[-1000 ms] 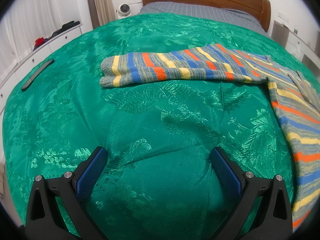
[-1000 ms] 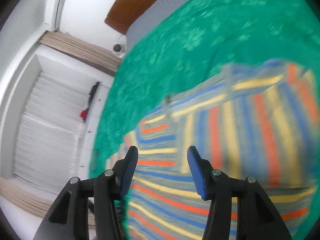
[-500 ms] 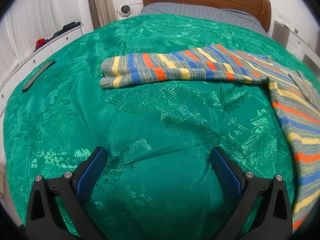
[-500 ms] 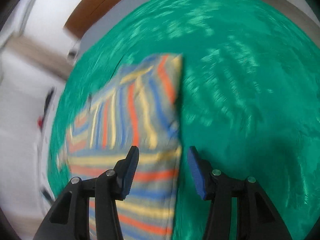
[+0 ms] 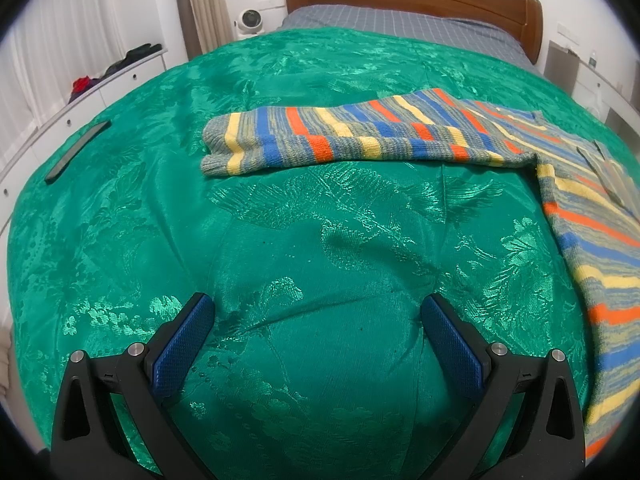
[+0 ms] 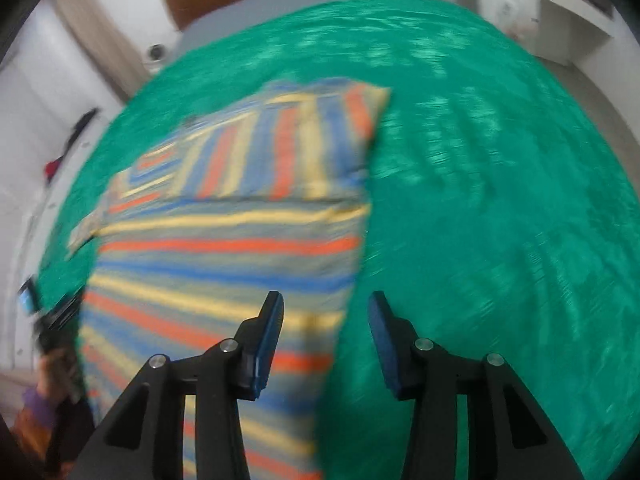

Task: Fold small clothes

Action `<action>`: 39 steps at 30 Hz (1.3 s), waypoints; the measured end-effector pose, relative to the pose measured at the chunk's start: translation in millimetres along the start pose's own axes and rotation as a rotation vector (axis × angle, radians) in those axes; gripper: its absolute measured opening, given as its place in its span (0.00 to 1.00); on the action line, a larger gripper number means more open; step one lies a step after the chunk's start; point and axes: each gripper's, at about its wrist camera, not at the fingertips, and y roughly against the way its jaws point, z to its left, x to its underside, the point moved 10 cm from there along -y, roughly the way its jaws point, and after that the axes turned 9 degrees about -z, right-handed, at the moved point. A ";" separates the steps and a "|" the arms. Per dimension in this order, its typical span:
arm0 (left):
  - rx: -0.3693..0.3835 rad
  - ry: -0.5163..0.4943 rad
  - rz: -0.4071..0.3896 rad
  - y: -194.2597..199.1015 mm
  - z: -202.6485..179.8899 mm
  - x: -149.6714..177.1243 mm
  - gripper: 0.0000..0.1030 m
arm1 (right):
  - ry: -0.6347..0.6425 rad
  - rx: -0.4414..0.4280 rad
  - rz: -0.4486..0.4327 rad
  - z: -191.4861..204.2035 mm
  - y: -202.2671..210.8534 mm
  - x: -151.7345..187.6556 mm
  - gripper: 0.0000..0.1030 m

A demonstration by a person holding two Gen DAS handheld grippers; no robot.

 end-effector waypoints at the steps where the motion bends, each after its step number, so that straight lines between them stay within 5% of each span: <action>1: 0.001 0.000 0.001 0.2 0.0 0.1 1.00 | 0.004 -0.008 0.007 4.1 -0.8 7.0 0.43; 6: 0.010 -0.003 0.022 2.8 -0.3 1.7 1.00 | 0.050 0.061 0.033 4.7 -3.7 48.5 0.44; 9: 0.091 0.022 0.094 8.9 0.1 -2.9 0.99 | 0.026 0.089 -0.028 -8.0 15.1 48.7 0.45; 12: 0.188 0.161 0.060 18.3 20.5 -34.7 0.99 | 0.021 0.139 -0.110 -25.3 39.1 41.8 0.53; 17: 0.197 0.331 0.078 -11.8 81.4 -89.2 0.97 | -0.042 0.162 -0.148 -46.8 46.0 35.4 0.53; 21: 0.248 0.436 0.225 -51.3 96.7 -78.9 0.56 | -0.072 0.165 -0.152 -53.0 47.5 44.2 0.53; 25: 0.246 0.409 0.212 -65.5 86.1 -75.2 0.39 | -0.079 0.161 -0.135 -52.0 43.9 57.6 0.53; 26: 0.262 0.392 0.202 -65.6 79.3 -76.5 0.16 | -0.077 0.163 -0.133 -51.1 42.7 59.9 0.53; 27: 0.265 0.361 0.197 -65.1 72.9 -76.9 0.05 | -0.075 0.164 -0.131 -51.0 42.5 61.2 0.53; 30: 0.169 0.262 0.194 -59.5 76.8 -74.1 0.03 | -0.079 0.170 -0.140 -52.4 45.8 60.1 0.53; 36: 0.064 0.266 0.251 -60.4 117.6 -56.6 0.00 | -0.093 0.177 -0.170 -58.6 55.4 55.4 0.53; 38: 0.118 0.320 0.259 -58.9 119.8 -59.5 0.01 | -0.092 0.178 -0.167 -58.4 54.5 55.9 0.53; 39: 0.158 0.364 0.258 -56.1 120.3 -62.9 0.13 | -0.094 0.178 -0.171 -57.9 55.1 56.0 0.53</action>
